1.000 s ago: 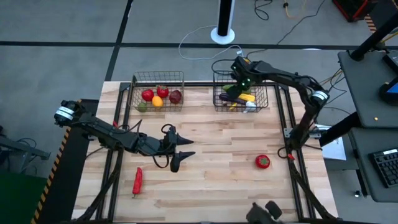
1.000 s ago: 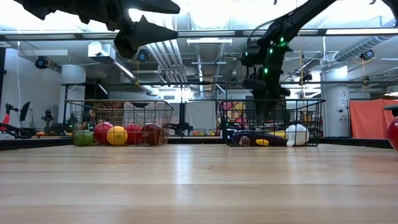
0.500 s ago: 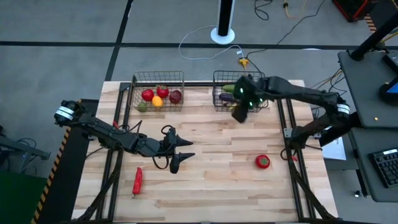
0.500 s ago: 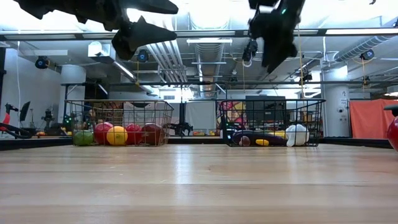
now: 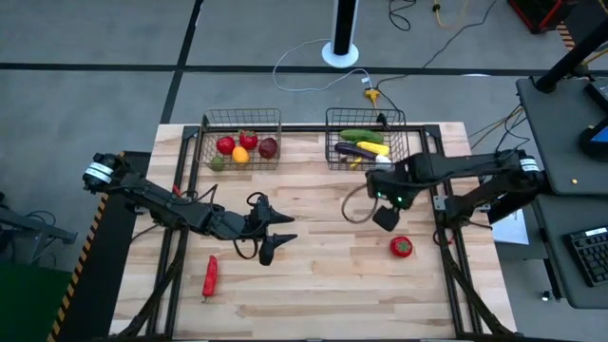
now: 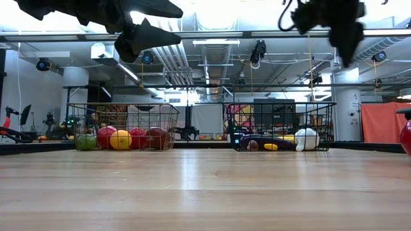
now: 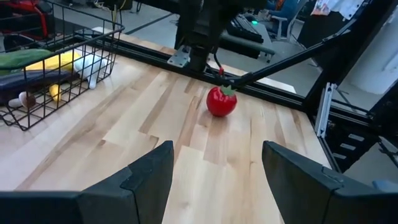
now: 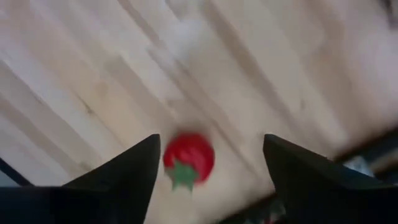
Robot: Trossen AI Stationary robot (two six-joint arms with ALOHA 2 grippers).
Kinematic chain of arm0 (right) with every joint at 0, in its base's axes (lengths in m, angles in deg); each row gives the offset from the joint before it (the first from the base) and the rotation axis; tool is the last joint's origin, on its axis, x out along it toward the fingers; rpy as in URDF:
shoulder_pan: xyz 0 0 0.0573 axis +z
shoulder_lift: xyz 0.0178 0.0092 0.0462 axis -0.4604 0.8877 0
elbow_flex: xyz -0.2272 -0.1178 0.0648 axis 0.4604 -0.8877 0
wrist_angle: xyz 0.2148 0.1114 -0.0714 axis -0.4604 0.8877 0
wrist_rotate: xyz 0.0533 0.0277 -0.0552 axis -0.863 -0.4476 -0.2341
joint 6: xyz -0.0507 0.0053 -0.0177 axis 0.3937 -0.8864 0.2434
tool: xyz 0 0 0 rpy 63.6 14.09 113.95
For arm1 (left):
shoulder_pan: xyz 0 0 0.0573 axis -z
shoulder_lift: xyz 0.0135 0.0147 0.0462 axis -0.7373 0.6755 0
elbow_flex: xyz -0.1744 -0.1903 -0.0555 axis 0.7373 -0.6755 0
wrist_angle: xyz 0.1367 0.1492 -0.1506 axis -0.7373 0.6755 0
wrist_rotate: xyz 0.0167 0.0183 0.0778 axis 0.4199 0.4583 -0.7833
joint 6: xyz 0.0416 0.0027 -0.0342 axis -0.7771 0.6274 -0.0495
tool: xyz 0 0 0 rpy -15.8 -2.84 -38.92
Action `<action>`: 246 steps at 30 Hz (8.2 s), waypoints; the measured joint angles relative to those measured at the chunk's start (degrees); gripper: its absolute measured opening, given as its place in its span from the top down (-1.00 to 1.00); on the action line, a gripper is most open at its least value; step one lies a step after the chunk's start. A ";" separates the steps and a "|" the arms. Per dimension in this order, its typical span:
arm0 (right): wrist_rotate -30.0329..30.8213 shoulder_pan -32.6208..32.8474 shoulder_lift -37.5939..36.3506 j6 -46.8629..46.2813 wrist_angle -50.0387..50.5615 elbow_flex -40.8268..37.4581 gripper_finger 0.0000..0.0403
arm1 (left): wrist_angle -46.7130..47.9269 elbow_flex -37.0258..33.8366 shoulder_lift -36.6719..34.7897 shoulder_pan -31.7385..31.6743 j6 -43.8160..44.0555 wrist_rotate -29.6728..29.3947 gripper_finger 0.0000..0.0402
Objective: Sort produce into baskets
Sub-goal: Put the tomato into the left wire basket
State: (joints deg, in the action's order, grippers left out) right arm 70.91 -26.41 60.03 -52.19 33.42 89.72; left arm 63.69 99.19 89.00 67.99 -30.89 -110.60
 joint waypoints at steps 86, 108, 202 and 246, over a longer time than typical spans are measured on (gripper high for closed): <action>3.13 15.29 -1.37 -19.97 -78.46 -32.70 -0.56 | -0.58 2.21 4.50 2.39 -10.74 -2.85 -0.13; -3.30 3.29 12.76 7.33 -110.08 -29.44 -0.57 | -13.38 4.92 13.40 5.49 -32.68 -16.54 -0.56; 28.25 23.78 20.63 112.94 -123.30 -5.83 -0.61 | -64.83 5.79 15.78 16.28 -32.37 -17.98 -0.41; 40.52 11.89 18.63 97.95 -125.03 -3.21 -0.27 | -60.33 5.48 14.93 21.12 -50.32 -57.90 -0.73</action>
State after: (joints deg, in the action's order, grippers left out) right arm 111.43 -14.52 78.66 45.76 -91.60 86.51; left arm 3.35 104.67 103.93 89.11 -81.21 -168.51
